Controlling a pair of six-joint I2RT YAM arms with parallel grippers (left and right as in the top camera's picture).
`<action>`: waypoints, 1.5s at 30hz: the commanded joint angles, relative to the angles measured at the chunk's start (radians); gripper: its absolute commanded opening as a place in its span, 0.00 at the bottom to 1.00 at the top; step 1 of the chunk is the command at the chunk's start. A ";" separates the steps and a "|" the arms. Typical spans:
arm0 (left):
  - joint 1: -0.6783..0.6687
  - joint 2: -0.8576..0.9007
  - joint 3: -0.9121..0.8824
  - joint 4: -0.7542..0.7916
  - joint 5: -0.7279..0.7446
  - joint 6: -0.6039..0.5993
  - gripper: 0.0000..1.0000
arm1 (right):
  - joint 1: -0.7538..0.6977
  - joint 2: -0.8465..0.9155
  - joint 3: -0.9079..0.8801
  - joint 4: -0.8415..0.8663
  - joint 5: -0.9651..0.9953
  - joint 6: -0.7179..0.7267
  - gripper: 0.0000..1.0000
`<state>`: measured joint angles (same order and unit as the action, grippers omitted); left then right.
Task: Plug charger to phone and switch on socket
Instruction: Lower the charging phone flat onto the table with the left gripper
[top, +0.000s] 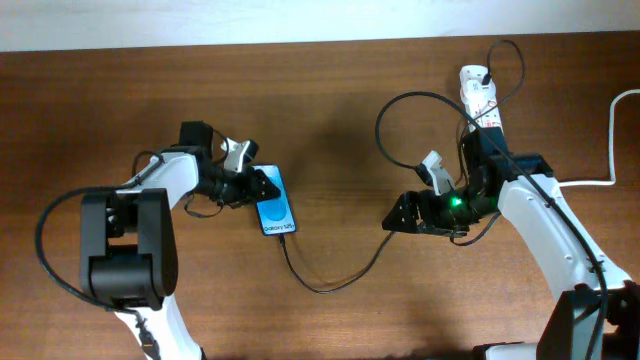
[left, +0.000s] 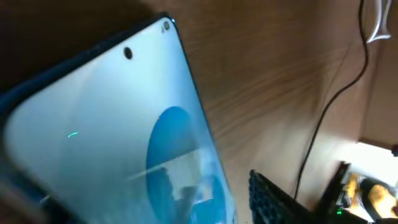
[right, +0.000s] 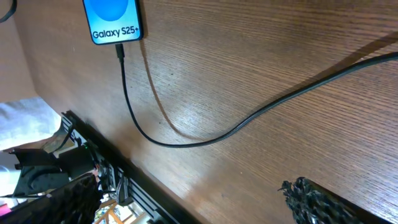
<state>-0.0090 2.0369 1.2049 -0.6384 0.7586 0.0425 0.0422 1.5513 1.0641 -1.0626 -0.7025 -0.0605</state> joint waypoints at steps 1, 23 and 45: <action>0.002 0.022 -0.005 0.006 -0.100 0.018 0.70 | -0.003 -0.008 0.012 0.005 0.008 -0.014 0.99; -0.004 0.022 -0.006 0.026 -0.119 -0.414 0.99 | -0.003 -0.008 0.012 0.011 0.008 -0.014 0.99; -0.004 0.022 -0.006 0.126 -0.289 -0.517 0.99 | -0.003 -0.008 0.012 0.011 0.009 -0.014 0.99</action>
<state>-0.0212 2.0029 1.2346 -0.5022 0.6449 -0.4770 0.0422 1.5513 1.0641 -1.0512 -0.6991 -0.0608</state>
